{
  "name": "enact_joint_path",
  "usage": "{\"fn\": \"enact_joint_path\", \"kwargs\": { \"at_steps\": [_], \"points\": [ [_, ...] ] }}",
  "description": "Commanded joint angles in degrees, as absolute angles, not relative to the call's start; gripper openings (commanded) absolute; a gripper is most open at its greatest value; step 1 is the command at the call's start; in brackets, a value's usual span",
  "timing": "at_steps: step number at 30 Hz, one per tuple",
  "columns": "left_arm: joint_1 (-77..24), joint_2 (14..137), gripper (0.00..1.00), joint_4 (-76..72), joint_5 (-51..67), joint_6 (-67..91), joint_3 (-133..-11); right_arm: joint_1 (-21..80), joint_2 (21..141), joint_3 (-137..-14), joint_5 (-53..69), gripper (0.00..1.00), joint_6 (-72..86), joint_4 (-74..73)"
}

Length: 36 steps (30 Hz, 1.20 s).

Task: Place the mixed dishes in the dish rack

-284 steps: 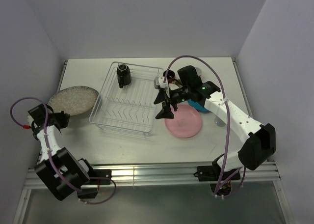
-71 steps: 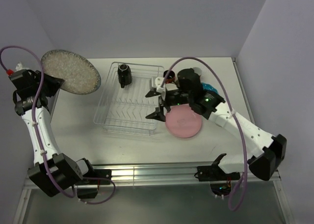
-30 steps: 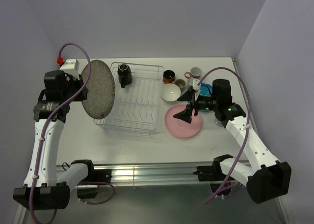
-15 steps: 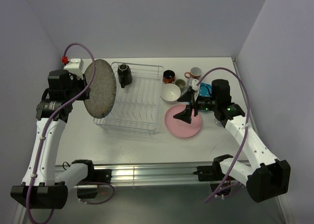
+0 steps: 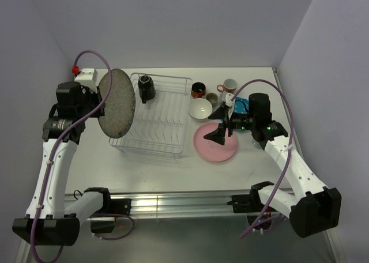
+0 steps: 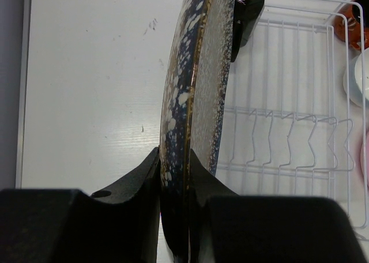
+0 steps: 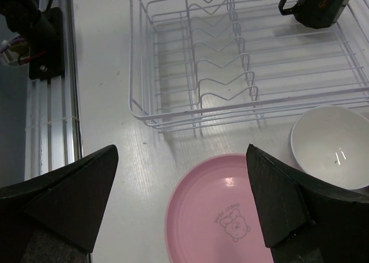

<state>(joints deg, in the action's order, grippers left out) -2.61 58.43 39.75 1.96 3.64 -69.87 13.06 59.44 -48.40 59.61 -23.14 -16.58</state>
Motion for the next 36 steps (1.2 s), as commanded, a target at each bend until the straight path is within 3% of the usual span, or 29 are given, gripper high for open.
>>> {"fn": "enact_joint_path", "kwargs": {
  "at_steps": [1, 23, 36],
  "points": [
    [-2.6, 54.4, 0.0, 23.1, 1.2, 3.7, -74.9, 12.6, 59.7, -48.4, 60.6, 1.0, -24.0, -15.8],
    [-2.6, 54.8, 0.0, 22.1, -0.7, 2.8, -75.1, 12.6, 59.9, -48.7, 60.7, 1.0, -24.3, -16.4],
    [-2.6, 54.3, 0.0, 20.4, 1.9, 4.0, -68.7, 12.5, 60.4, -48.9, 60.8, 1.0, -24.5, -16.9]
  ]
}}
